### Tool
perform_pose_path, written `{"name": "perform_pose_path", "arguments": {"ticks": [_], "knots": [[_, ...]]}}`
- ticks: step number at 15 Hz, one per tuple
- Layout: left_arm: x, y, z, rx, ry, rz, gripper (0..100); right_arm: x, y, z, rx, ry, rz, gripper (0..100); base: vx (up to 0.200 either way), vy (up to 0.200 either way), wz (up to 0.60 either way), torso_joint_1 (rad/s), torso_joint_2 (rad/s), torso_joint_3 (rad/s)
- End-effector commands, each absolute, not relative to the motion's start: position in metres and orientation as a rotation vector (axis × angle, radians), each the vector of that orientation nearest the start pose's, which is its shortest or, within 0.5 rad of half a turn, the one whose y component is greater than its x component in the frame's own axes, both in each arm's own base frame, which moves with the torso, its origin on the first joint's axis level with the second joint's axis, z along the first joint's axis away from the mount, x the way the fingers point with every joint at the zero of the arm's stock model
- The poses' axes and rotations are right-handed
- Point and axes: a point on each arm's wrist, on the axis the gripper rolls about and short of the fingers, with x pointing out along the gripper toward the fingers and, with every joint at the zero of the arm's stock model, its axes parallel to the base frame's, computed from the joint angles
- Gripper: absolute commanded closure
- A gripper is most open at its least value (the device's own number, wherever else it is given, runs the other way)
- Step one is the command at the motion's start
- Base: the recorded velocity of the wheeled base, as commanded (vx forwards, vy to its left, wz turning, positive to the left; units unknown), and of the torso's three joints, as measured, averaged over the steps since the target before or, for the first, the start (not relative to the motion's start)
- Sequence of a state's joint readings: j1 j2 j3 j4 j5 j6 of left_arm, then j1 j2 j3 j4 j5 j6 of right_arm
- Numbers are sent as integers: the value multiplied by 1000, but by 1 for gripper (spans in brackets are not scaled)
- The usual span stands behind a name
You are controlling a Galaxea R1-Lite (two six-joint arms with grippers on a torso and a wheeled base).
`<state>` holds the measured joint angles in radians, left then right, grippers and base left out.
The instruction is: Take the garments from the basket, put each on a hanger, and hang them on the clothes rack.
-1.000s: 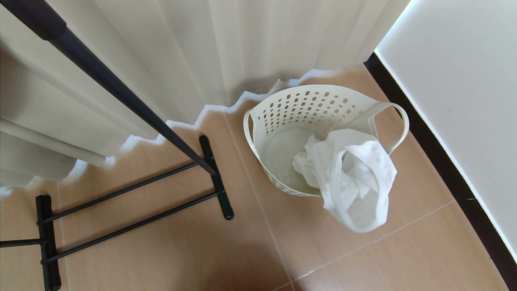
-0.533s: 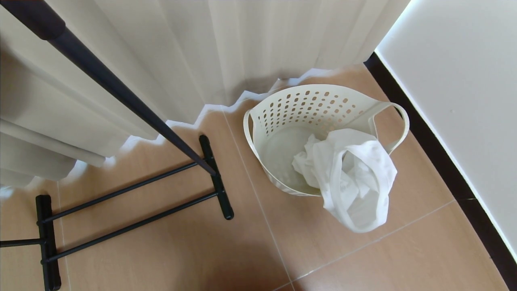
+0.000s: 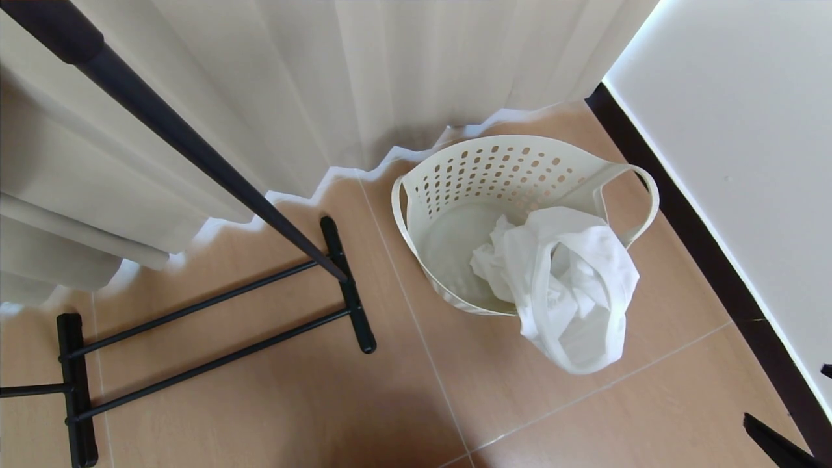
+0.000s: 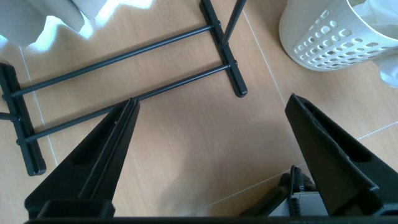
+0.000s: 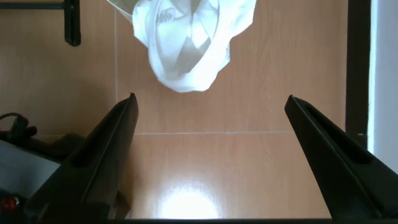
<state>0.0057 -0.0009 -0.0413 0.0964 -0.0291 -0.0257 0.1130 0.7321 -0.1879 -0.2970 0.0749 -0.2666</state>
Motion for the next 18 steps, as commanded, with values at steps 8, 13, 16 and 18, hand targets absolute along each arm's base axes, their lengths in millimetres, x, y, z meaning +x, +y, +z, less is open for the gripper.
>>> {"name": "perform_pose_path", "arguments": {"ticks": [8,13,16,18], "knots": [[-26,-1,77,-27,56,-22,0,242,56,171,-651,336,327,0,0,0,0,0,0,0],[-26,-1,77,-27,56,-22,0,297,72,172,-705,344,233,0,0,0,0,0,0,0],[-26,-1,77,-29,56,-22,0,309,75,161,-701,328,227,0,0,0,0,0,0,0],[-26,-1,77,-29,56,-22,0,321,78,152,-691,297,214,0,0,0,0,0,0,0]]}}
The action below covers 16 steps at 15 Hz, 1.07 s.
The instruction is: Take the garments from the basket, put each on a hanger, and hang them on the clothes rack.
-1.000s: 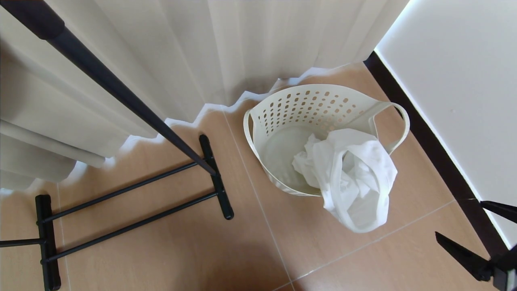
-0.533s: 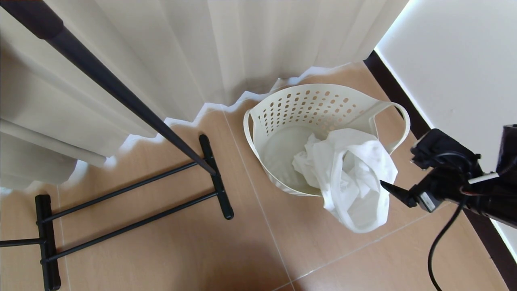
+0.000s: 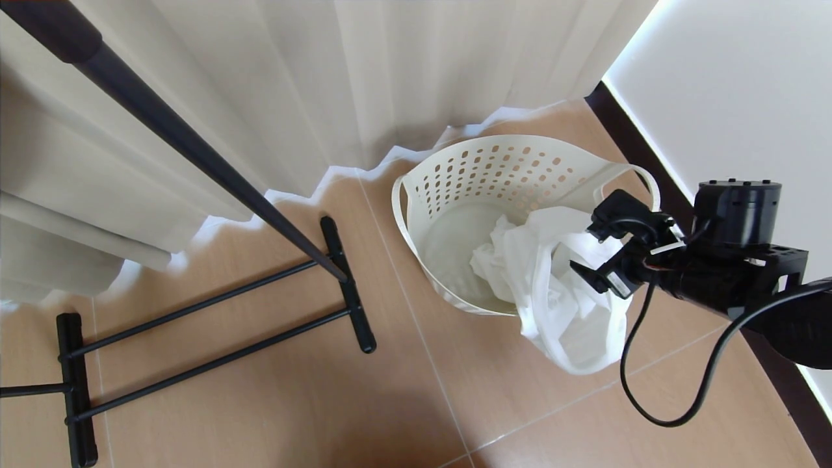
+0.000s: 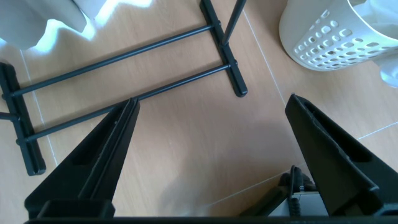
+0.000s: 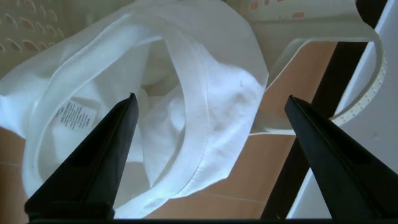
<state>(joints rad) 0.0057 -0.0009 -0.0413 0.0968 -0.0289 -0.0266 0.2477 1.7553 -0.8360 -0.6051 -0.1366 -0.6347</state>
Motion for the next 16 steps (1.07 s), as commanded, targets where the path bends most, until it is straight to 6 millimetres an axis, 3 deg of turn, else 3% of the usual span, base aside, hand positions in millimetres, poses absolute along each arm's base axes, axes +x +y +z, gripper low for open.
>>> {"name": "perform_pose_path", "arguments": {"ticks": [1,8,12,16], "knots": [[-26,-1,77,-29,56,-22,0,326,79,147,-689,286,209,0,0,0,0,0,0,0],[-26,-1,77,-29,56,-22,0,347,84,143,-650,181,175,0,0,0,0,0,0,0],[-26,-1,77,-29,56,-22,0,346,85,150,-623,139,164,0,0,0,0,0,0,0],[-26,-1,77,-29,56,-22,0,351,87,143,-611,91,154,0,0,0,0,0,0,0]]}}
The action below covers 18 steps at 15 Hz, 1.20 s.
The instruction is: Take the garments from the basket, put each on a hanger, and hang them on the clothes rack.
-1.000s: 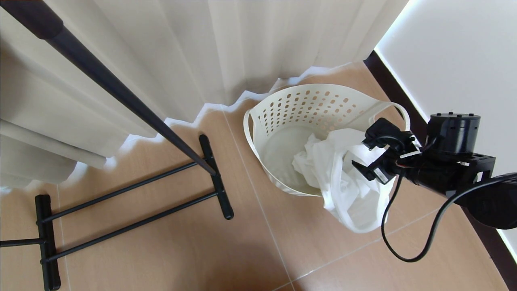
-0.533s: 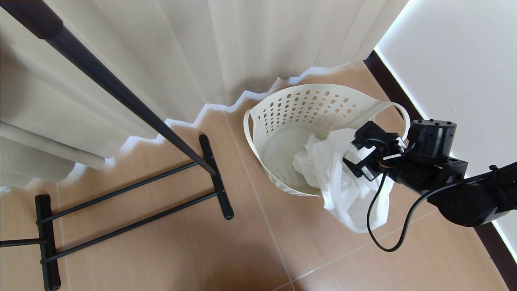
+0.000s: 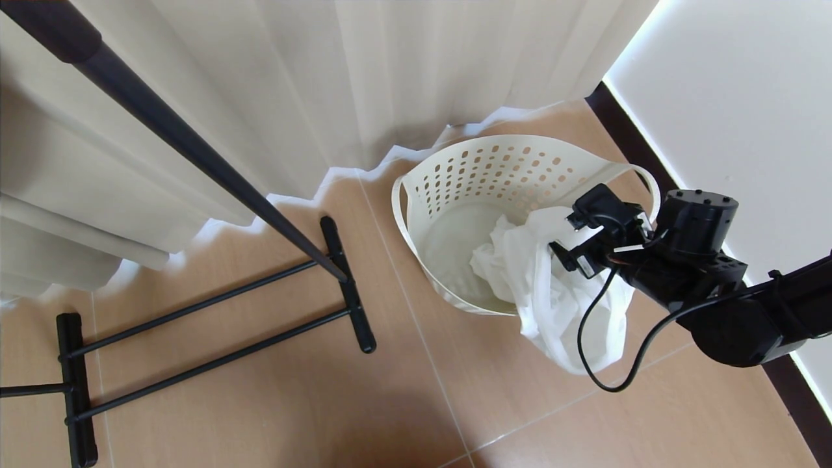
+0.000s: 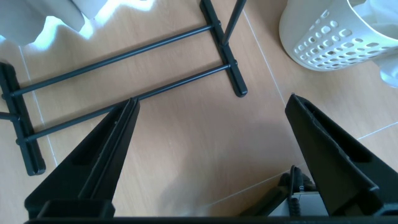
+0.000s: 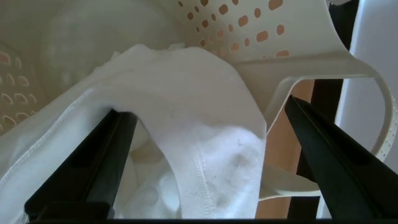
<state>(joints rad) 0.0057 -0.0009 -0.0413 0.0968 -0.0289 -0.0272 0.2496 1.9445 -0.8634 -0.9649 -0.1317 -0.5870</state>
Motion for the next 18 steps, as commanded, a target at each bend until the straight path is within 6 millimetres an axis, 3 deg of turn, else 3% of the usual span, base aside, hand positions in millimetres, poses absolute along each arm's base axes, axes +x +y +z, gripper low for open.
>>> {"name": "perform_pose_path", "arguments": {"ticks": [1,3,4,11,14,18], "knots": [[-26,-1,77,-29,56,-22,0,353,88,141,-608,73,149,0,0,0,0,0,0,0],[-26,-1,77,-29,56,-22,0,354,88,140,-607,67,149,0,0,0,0,0,0,0],[-26,-1,77,-29,56,-22,0,354,89,140,-605,67,150,100,0,0,0,0,0,0],[-26,-1,77,-29,56,-22,0,348,87,145,-548,58,149,100,0,0,0,0,0,0],[-26,-1,77,-33,56,-22,0,330,94,152,-521,-30,156,100,0,0,0,0,0,0],[-26,-1,77,-33,56,-22,0,274,93,189,-441,-179,168,100,0,0,0,0,0,0]]}}
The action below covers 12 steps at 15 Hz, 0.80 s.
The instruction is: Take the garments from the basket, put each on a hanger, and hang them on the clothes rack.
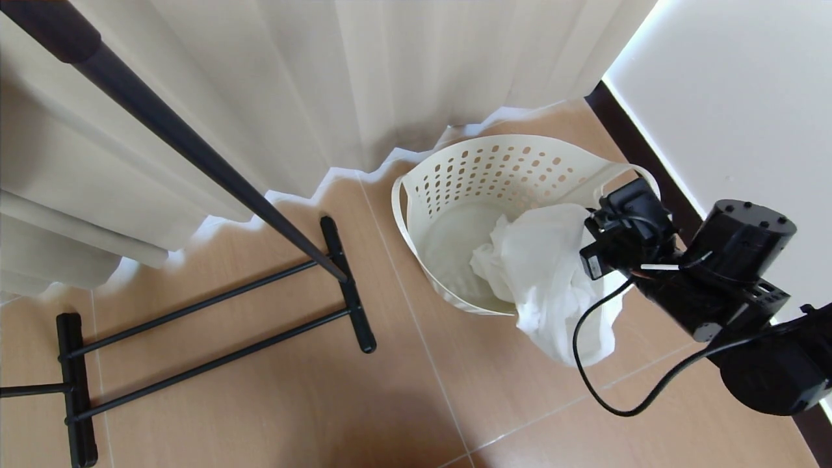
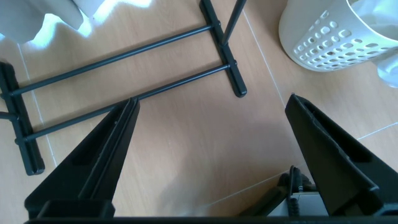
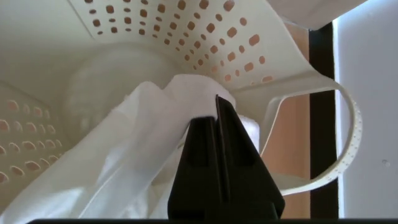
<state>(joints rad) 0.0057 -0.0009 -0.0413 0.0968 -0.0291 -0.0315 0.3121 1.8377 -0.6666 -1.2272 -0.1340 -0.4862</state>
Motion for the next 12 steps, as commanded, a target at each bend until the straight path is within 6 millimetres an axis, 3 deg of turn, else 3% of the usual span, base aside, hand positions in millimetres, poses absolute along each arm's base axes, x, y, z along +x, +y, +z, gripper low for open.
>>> {"name": "perform_pose_path", "arguments": {"ticks": [1,2,4,8,12], "knots": [[-26,-1,77,-33,56,-22,0,259,94,199,-425,-210,170,100,0,0,0,0,0,0],[-26,-1,77,-33,56,-22,0,237,98,212,-397,-251,170,100,0,0,0,0,0,0],[-26,-1,77,-32,56,-22,0,221,100,212,-381,-246,164,100,0,0,0,0,0,0],[-26,-1,77,-33,56,-22,0,216,100,208,-382,-231,168,100,0,0,0,-1,1,23],[-26,-1,77,-33,56,-22,0,215,99,210,-379,-237,162,100,0,0,0,2,4,173]]}}
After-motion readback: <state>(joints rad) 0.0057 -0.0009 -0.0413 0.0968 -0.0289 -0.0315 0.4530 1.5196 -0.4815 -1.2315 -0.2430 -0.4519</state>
